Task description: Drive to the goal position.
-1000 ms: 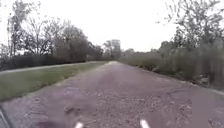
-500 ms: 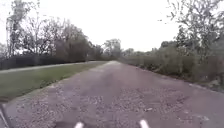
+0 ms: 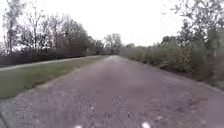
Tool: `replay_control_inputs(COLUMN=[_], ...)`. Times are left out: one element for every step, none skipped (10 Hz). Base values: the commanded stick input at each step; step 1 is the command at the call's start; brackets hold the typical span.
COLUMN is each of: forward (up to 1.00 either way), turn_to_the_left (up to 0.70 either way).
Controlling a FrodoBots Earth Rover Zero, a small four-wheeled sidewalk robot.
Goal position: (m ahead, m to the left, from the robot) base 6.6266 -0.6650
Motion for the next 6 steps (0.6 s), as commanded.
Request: replay_control_inputs(forward=[0.70,0.70,0.70,0.70,0.70,0.70], turn_to_the_left=[0.00,0.00,0.00,0.00,0.00,0.00])
